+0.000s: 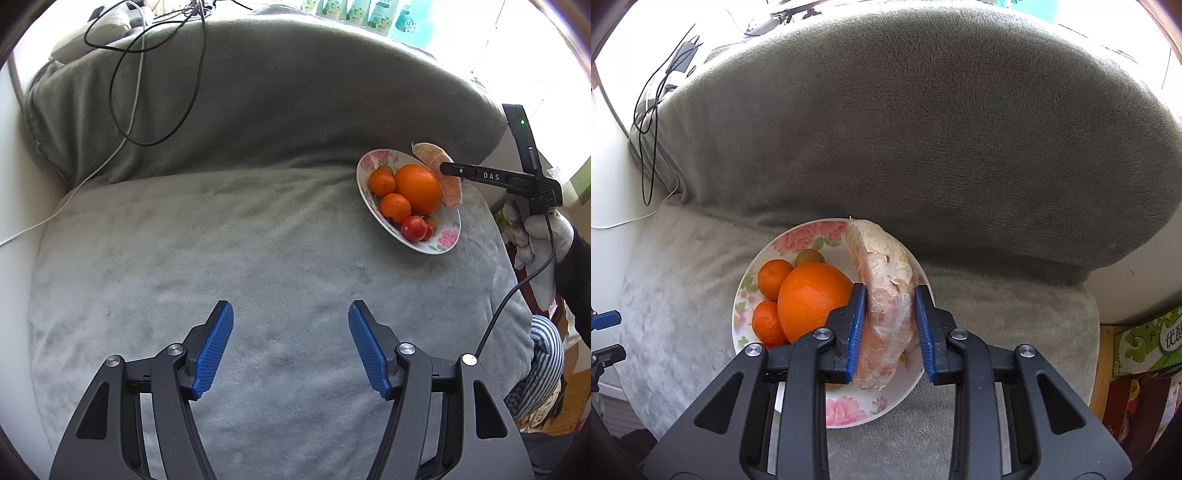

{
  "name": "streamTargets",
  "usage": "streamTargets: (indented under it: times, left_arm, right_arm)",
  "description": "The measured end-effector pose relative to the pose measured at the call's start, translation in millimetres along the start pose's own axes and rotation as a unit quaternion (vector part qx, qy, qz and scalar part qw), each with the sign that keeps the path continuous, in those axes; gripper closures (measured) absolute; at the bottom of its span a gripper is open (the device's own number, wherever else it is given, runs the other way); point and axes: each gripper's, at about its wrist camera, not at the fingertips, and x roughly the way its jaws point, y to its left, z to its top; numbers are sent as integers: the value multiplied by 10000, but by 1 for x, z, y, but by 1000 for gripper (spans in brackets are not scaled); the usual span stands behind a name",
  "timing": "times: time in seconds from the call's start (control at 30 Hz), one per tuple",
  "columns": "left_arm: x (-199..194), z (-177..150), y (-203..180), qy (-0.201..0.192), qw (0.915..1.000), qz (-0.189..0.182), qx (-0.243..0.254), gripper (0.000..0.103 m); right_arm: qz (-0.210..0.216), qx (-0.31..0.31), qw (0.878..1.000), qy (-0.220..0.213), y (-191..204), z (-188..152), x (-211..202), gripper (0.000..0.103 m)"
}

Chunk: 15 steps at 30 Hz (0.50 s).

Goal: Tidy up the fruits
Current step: 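Lower the sausage into the bowl and open the right gripper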

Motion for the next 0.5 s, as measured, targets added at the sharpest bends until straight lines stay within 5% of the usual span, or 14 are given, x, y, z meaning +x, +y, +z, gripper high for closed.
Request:
streamTargets:
  times: [0.5]
  left_arm:
    - [-2, 1, -5, -47, 10000, -54, 38, 38]
  right_arm:
    - [155, 9, 9999, -38, 7, 9, 3, 75]
